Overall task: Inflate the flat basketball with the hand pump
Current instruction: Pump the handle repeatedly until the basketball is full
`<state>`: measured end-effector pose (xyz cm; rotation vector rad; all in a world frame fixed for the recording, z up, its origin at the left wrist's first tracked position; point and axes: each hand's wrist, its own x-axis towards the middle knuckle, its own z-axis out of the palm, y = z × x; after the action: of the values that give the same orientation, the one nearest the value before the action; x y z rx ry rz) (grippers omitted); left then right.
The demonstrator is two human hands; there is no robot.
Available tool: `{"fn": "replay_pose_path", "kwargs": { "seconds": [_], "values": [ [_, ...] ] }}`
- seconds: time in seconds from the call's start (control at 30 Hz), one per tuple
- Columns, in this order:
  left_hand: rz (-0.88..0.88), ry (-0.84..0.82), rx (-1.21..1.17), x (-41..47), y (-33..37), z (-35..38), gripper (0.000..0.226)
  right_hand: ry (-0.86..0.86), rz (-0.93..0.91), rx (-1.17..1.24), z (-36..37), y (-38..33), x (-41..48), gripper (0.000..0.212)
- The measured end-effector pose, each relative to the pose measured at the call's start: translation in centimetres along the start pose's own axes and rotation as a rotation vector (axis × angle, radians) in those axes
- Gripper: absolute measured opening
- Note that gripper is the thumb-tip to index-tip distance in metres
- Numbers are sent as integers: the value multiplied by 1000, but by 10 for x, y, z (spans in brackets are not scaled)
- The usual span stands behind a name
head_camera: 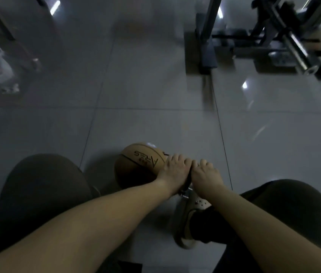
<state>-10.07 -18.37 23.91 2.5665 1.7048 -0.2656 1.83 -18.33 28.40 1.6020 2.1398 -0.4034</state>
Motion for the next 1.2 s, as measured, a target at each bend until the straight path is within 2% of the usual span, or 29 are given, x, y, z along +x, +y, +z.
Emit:
{"fn": "replay_pose_path", "kwargs": {
  "seconds": [0.1,0.2,0.3,0.37,0.47,0.53,0.63,0.73,0.9,1.1,1.2],
  "values": [
    [121,24,74,4,-9,-39,23,78,-58,8,-23,8,-12,34],
    [109,163,-18,3,-30,-89,19,322,11,109,-61,11,-16,26],
    [116,354,-95,3,-48,-130,19,474,9,84,-105,12,-24,26],
    [126,455,-94,-2,-52,-133,25,516,3,45,-115,7,-34,25],
    [137,523,-84,-19,-43,-103,22,517,17,-40,-86,-8,-50,13],
    [116,498,-70,-29,-30,-74,19,463,43,-56,-56,-17,-53,4],
    [67,460,-124,-30,-14,-41,10,333,101,-50,-23,-19,-44,9],
    [79,424,-114,-22,-5,-21,3,273,137,-20,-5,-14,-32,11],
    [59,391,-56,-11,-4,6,9,183,153,-1,19,-16,-8,19],
    [104,131,-82,-5,0,32,23,73,179,-24,37,-15,5,25],
    [96,17,-44,3,-7,12,16,57,141,3,26,-11,10,29]
  ]
}}
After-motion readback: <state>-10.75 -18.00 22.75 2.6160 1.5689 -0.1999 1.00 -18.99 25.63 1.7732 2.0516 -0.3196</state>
